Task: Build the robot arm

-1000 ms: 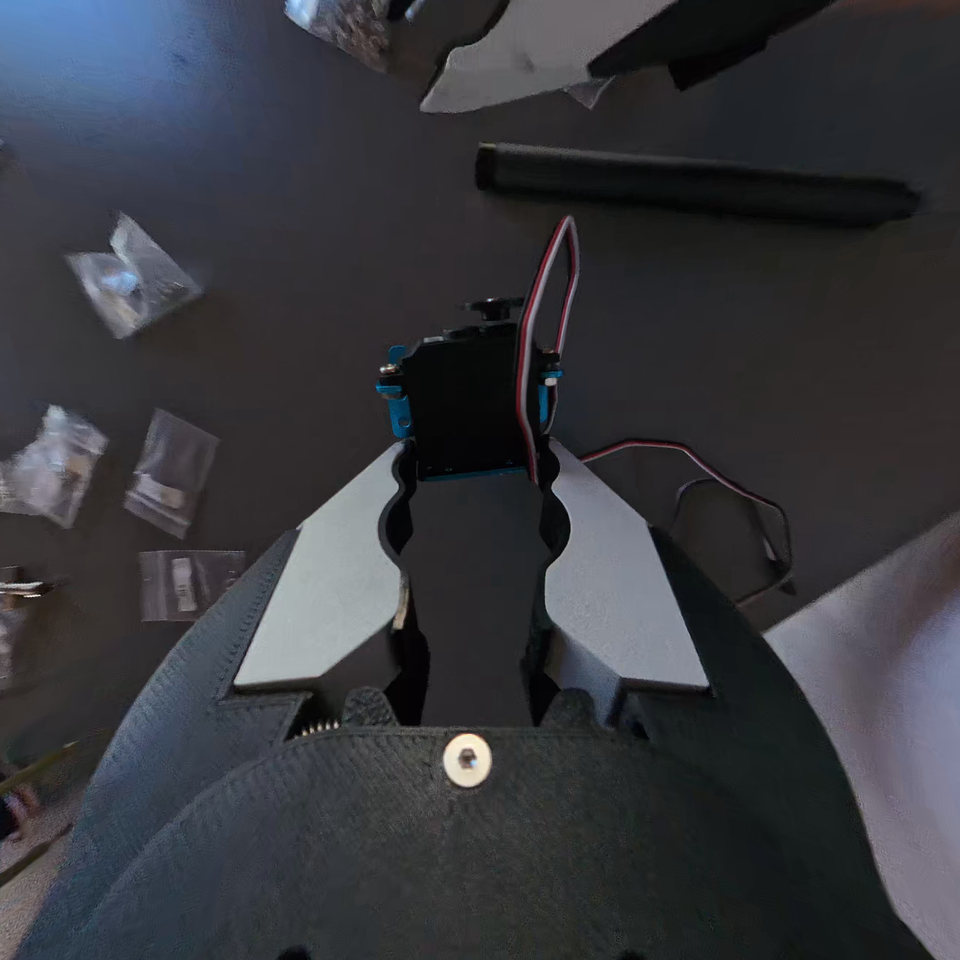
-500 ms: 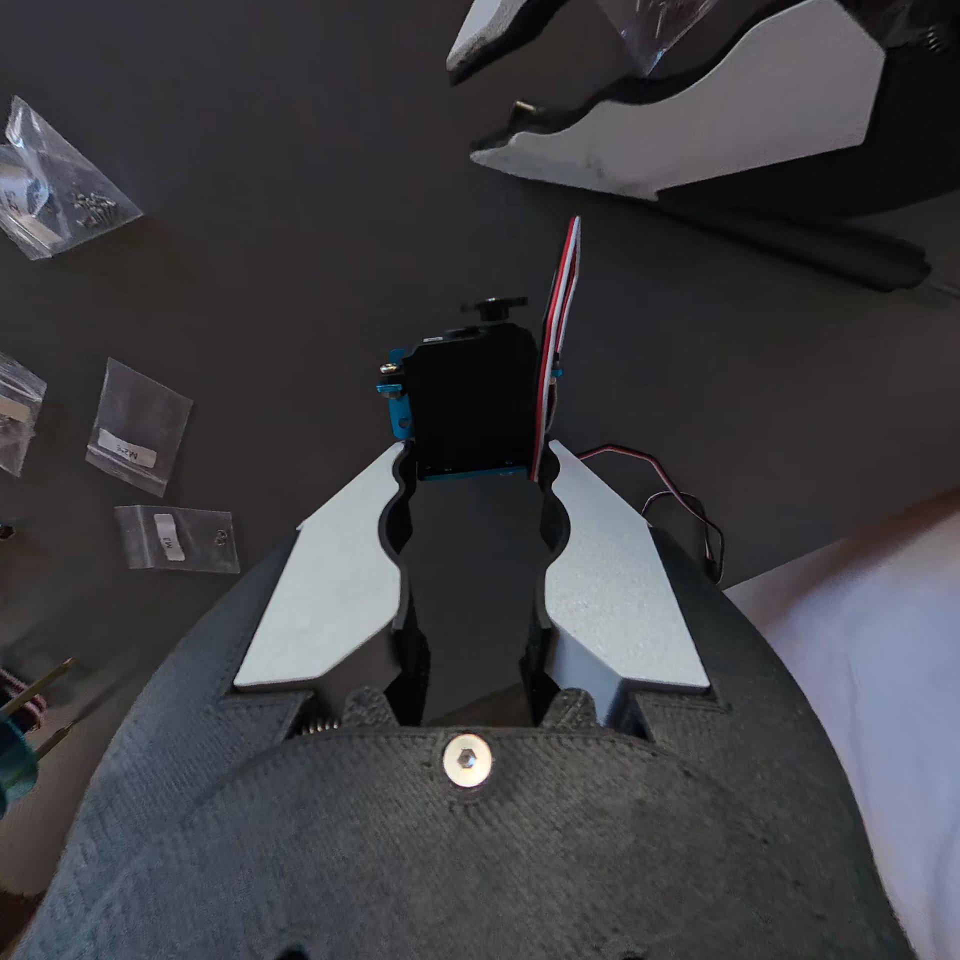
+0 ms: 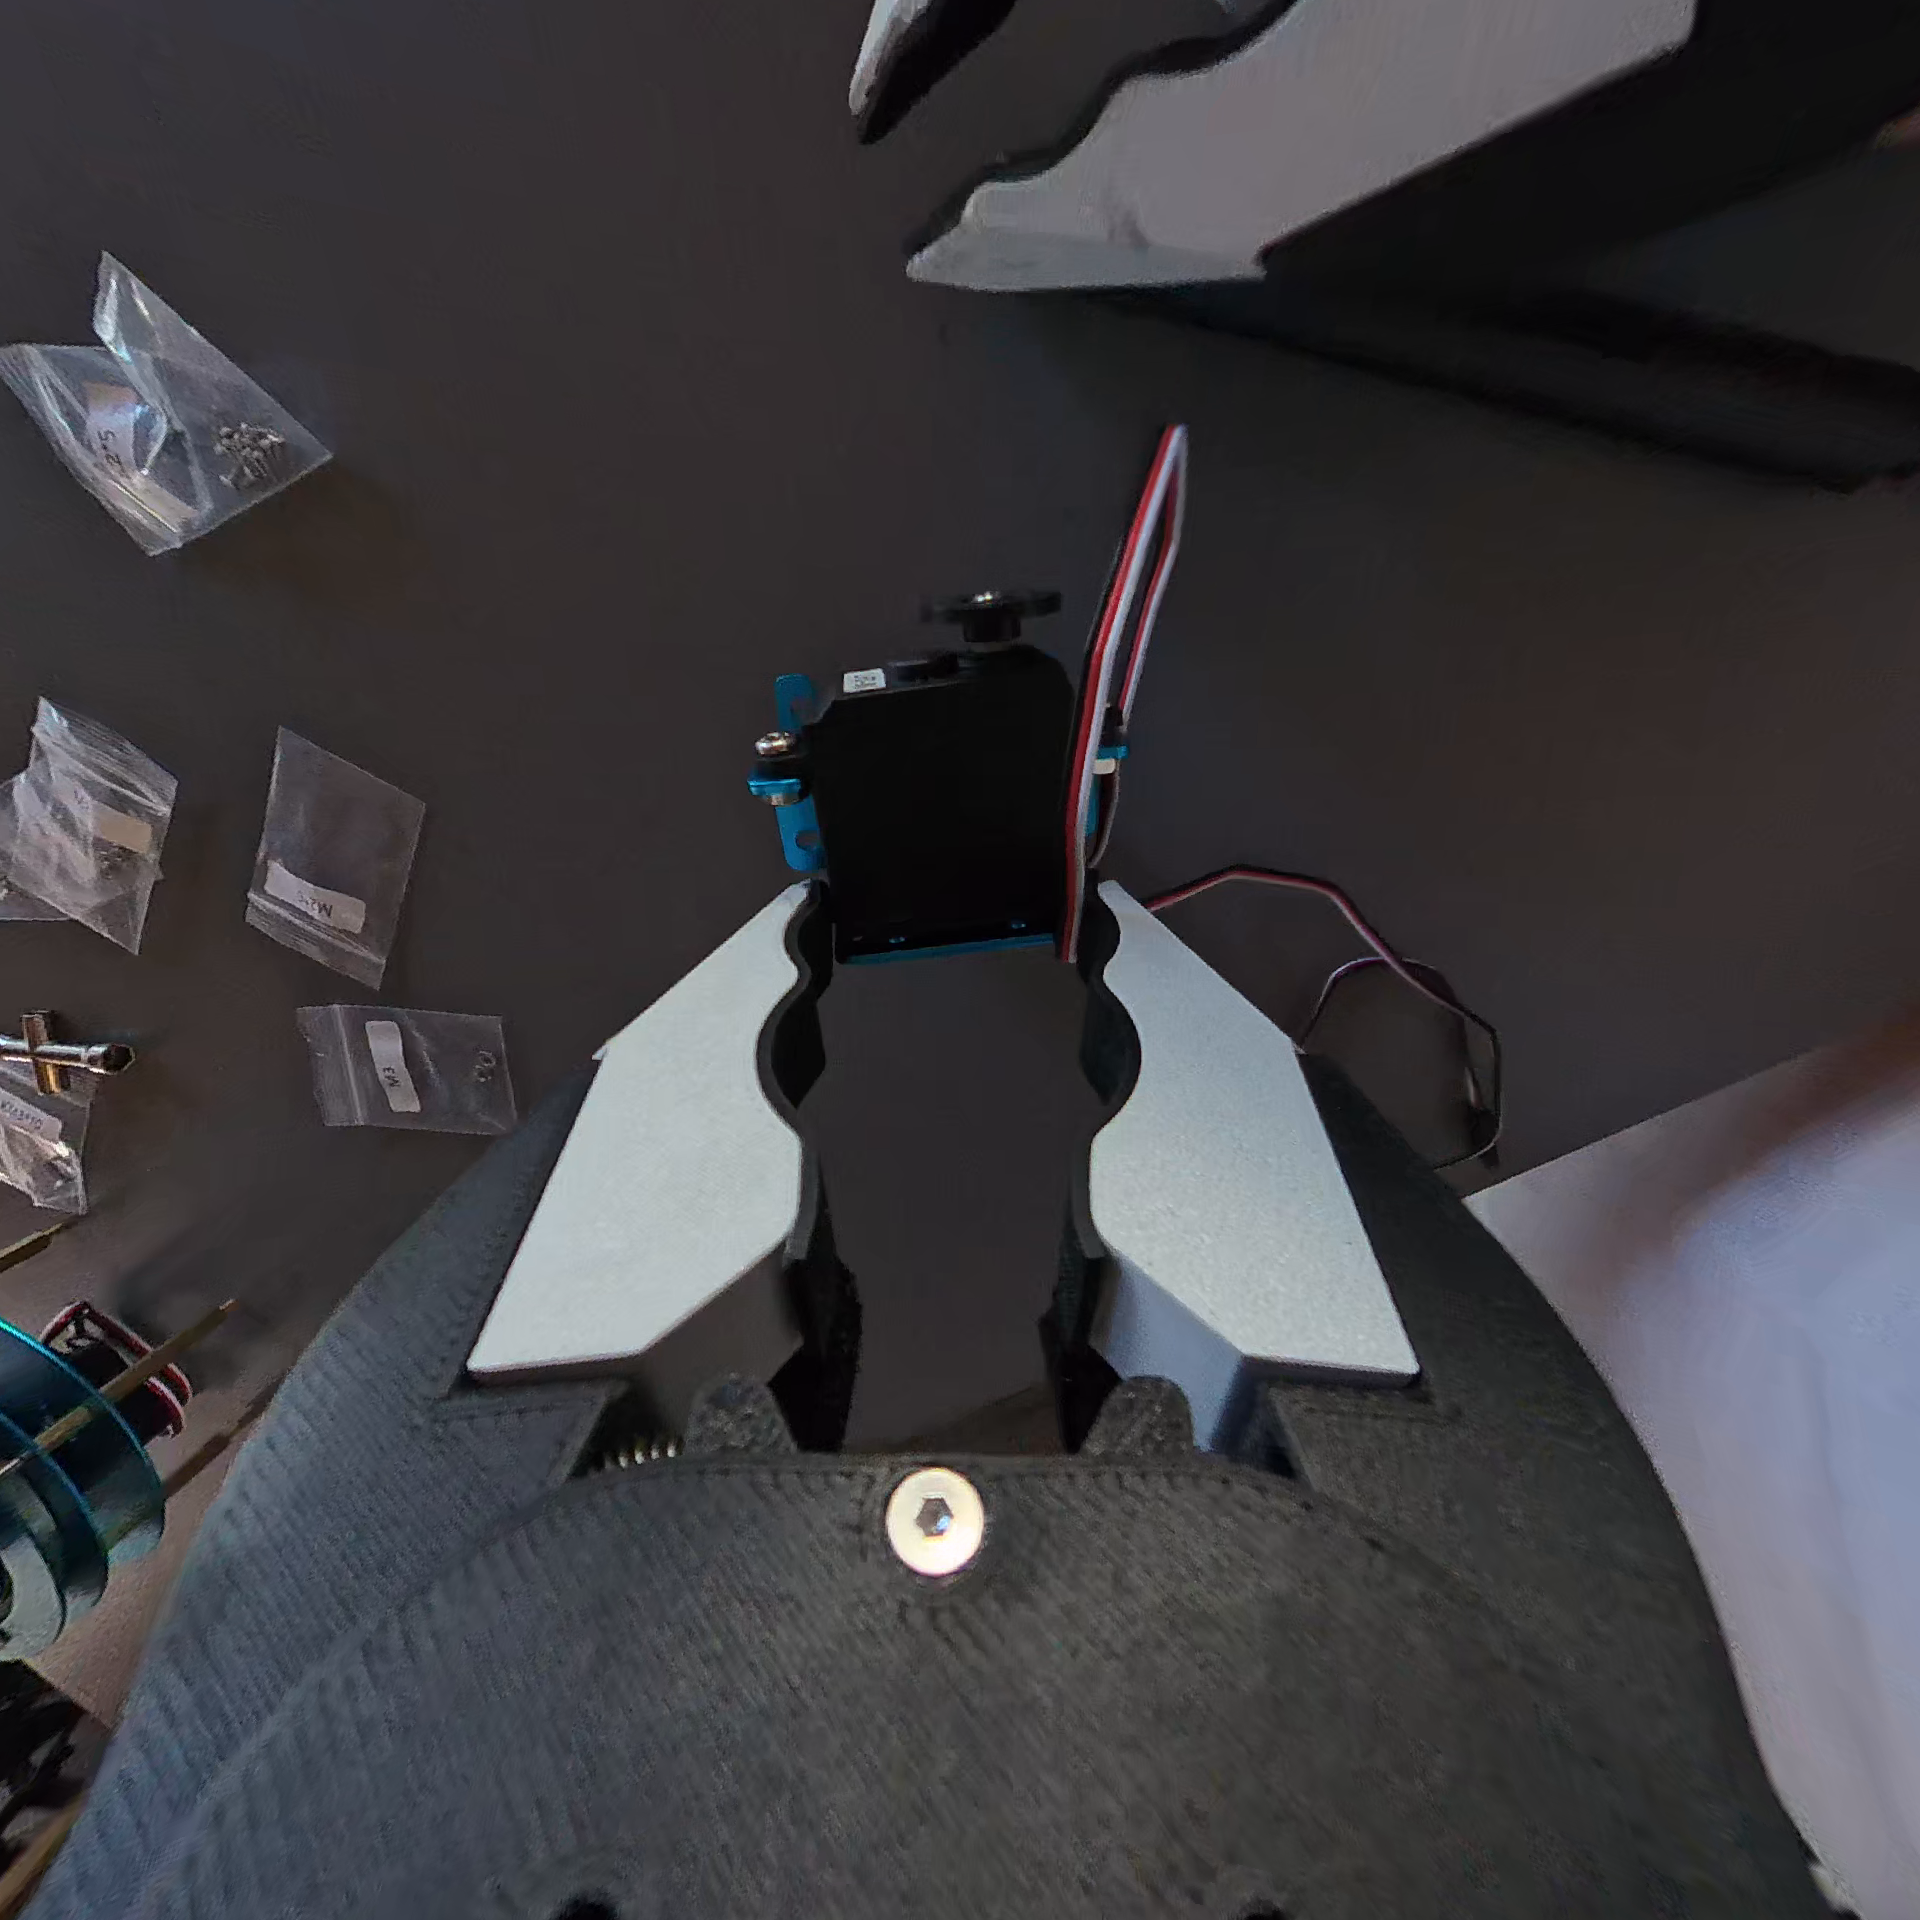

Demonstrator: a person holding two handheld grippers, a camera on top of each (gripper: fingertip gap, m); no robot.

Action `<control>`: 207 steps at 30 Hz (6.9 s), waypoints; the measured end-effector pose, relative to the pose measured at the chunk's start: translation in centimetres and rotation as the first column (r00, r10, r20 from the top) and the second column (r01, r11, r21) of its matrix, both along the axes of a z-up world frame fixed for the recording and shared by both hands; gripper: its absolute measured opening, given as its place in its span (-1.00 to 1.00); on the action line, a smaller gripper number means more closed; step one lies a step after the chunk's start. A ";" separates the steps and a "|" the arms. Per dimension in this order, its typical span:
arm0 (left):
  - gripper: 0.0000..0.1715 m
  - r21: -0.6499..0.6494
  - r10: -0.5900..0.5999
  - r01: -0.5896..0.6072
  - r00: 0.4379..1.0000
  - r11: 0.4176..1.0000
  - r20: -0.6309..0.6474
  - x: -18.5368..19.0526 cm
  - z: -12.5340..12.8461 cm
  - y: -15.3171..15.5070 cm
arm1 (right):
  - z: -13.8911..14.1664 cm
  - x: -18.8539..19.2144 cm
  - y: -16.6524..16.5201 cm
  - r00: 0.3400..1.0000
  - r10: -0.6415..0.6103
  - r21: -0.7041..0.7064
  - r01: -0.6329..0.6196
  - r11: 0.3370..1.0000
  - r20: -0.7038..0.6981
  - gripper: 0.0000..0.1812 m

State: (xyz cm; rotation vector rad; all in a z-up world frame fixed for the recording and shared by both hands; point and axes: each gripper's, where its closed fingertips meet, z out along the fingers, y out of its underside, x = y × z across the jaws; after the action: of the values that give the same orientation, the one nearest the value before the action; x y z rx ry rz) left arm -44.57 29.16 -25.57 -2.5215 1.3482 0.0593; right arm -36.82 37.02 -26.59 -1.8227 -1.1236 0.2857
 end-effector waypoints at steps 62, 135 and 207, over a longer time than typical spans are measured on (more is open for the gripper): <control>-0.68 0.140 -0.309 0.292 0.685 0.946 0.659 -7.0 -0.4 2.2 | 3.2 20.8 -11.4 0.736 -0.658 -0.164 0.677 0.718 0.157 -0.85; -0.78 0.067 -0.260 0.524 0.303 0.849 0.917 -3.6 4.1 3.8 | 6.5 -13.5 -2.2 0.770 0.066 -0.465 -0.449 0.763 -0.635 -0.94; -1.00 0.150 -0.351 0.334 0.695 0.930 0.628 -9.2 -1.9 3.9 | 1.4 -11.8 -5.2 0.805 0.576 -0.947 -0.278 0.162 -0.138 -0.95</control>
State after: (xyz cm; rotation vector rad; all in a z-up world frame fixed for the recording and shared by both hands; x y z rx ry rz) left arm -53.81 33.03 -27.46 -1.9125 1.4398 -0.7989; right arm -48.58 31.78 -25.23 -2.5382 -1.9411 1.3901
